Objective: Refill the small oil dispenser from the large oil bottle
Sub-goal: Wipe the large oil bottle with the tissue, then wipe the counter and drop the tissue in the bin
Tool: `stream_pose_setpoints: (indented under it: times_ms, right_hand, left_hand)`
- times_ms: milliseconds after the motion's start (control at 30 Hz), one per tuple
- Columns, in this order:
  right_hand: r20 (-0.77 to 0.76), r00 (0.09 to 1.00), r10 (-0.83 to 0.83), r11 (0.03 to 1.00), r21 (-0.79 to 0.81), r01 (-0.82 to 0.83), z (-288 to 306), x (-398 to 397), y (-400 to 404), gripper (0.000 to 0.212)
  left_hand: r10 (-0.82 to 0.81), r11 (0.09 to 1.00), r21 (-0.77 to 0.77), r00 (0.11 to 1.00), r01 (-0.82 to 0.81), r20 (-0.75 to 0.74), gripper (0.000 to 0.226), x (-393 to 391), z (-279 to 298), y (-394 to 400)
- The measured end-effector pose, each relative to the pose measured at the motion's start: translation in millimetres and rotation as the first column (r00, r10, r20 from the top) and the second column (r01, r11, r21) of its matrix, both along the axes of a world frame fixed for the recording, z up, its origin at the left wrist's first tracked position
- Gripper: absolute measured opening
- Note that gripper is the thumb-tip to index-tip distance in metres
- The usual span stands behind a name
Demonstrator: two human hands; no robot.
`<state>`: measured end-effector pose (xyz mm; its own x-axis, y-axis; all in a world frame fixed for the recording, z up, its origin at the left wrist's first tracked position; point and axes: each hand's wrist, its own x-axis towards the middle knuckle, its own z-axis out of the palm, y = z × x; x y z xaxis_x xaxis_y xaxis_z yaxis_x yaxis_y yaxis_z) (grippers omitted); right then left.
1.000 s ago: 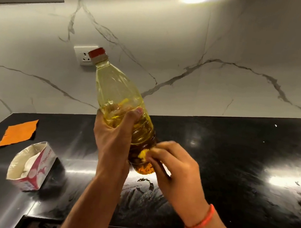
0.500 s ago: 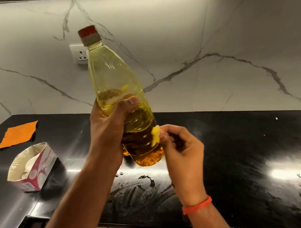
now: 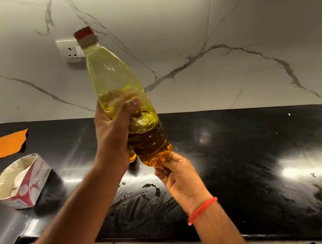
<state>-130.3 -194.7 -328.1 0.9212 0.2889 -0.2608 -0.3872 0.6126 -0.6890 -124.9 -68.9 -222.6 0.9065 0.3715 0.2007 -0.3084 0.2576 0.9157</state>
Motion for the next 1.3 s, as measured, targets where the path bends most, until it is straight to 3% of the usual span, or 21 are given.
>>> stream_pose_setpoints:
  times_ms: [67, 233, 467, 633, 700, 767, 900, 967, 1100, 1233, 1300]
  right_hand:
    - [-0.045, 0.997, -0.057, 0.998, -0.010, 0.056, -3.3, 6.1, -2.5, 0.018]
    - [-0.162, 0.955, -0.247, 0.969, -0.051, 0.242, -31.7, 14.6, -25.4, 0.015]
    - [-0.201, 0.894, -0.401, 0.905, -0.239, 0.352, -81.9, -5.6, -77.8, 0.015]
    - [-0.158, 0.879, -0.450, 0.817, -0.471, 0.334, -113.6, -30.0, -121.7, 0.016]
    - [-0.095, 0.879, -0.466, 0.716, -0.625, 0.312, -124.5, -37.6, -139.3, 0.017]
    - [0.018, 0.879, -0.476, 0.553, -0.771, 0.315, -134.4, -41.9, -159.0, 0.015]
    - [0.244, 0.865, -0.439, 0.222, -0.903, 0.367, -144.1, -44.0, -191.3, 0.011]
    - [0.254, 0.891, -0.376, 0.144, -0.934, 0.327, -144.2, -39.2, -199.5, 0.007]
    - [0.233, 0.935, -0.266, 0.021, -0.969, 0.247, -147.1, -33.0, -211.1, 0.020]
    - [0.336, 0.929, -0.157, -0.167, -0.936, 0.311, -151.7, -35.2, -216.0, 0.022]
    - [0.345, 0.933, -0.098, -0.216, -0.923, 0.319, -154.7, -32.0, -213.7, 0.024]
  left_hand:
    - [-0.008, 0.999, 0.048, 1.000, 0.008, 0.001, 0.058, 13.5, -8.9, -3.2]
    - [-0.004, 0.979, 0.206, 0.999, 0.013, -0.047, 0.060, 56.6, -32.6, -8.4]
    - [0.041, 0.939, 0.344, 0.979, 0.030, -0.199, 0.068, 125.6, -96.2, -0.2]
    - [0.086, 0.907, 0.419, 0.953, 0.045, -0.289, 0.067, 161.0, -140.6, 5.3]
    - [0.105, 0.900, 0.433, 0.945, 0.043, -0.311, 0.066, 169.6, -153.2, 7.4]
    - [0.109, 0.895, 0.444, 0.938, 0.051, -0.328, 0.067, 174.5, -165.0, 9.8]
    - [0.106, 0.885, 0.460, 0.930, 0.073, -0.352, 0.071, 173.1, -179.3, 12.6]
    - [0.088, 0.882, 0.460, 0.925, 0.100, -0.370, 0.079, 172.9, -179.3, 15.6]
    - [0.046, 0.870, 0.471, 0.925, 0.148, -0.376, 0.110, 155.8, -165.9, 19.0]
    - [-0.035, 0.876, 0.443, 0.942, 0.189, -0.333, 0.104, 84.0, -156.4, 14.9]
    - [-0.096, 0.889, 0.395, 0.939, 0.230, -0.331, 0.093, 34.2, -162.5, 17.1]
